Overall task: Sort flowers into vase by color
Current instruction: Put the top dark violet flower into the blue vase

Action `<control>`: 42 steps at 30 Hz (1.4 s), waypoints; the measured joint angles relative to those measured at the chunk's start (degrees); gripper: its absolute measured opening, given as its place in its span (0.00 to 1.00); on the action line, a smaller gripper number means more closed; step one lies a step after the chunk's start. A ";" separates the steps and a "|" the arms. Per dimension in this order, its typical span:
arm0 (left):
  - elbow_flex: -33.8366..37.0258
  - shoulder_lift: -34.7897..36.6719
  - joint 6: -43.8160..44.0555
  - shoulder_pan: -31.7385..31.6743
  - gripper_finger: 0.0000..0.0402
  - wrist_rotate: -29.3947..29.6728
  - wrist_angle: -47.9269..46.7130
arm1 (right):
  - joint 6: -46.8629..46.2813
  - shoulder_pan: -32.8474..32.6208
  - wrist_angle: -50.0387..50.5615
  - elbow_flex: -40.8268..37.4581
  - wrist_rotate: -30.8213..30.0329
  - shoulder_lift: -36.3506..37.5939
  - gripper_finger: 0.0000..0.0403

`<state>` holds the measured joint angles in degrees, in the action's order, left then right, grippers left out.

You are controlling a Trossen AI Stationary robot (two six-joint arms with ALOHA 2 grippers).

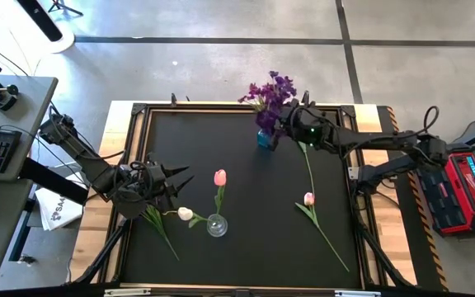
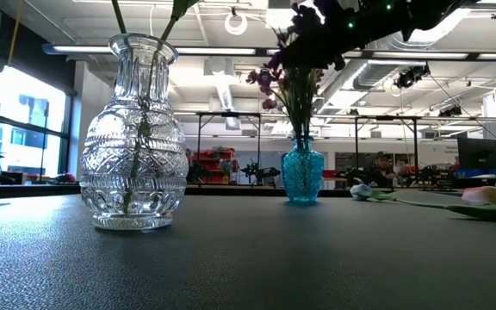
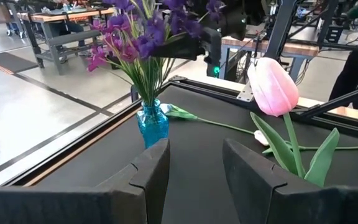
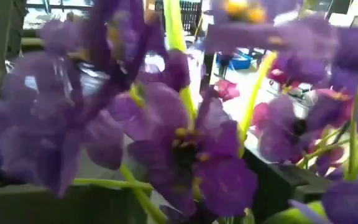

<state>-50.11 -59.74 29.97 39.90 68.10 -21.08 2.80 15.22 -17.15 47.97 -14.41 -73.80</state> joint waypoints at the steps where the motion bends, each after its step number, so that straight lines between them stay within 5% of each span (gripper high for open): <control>1: -0.02 0.02 -0.02 0.00 0.34 0.00 0.00 | 0.86 0.29 -0.88 0.00 0.86 0.03 0.52; 6: -0.01 0.01 -0.03 0.01 0.34 0.00 0.02 | 3.22 0.92 -0.89 3.18 6.96 0.74 0.65; 13: 0.00 0.00 -0.02 0.02 0.34 0.00 0.08 | 4.29 0.94 16.64 14.51 7.03 0.70 0.74; 20: 0.00 0.01 0.00 0.02 0.34 0.00 0.11 | 1.29 0.92 22.68 18.00 2.38 0.67 0.74; 36: -0.02 0.01 0.45 0.02 0.34 -0.27 0.06 | 2.18 -0.82 38.12 28.59 2.73 1.36 0.74; 42: 0.00 0.02 0.46 0.02 0.34 -0.37 0.00 | 2.15 -2.92 44.32 32.98 -3.19 1.50 0.74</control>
<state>-50.11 -59.72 30.43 39.92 67.72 -21.08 4.95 12.30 27.18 80.94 -17.60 -72.30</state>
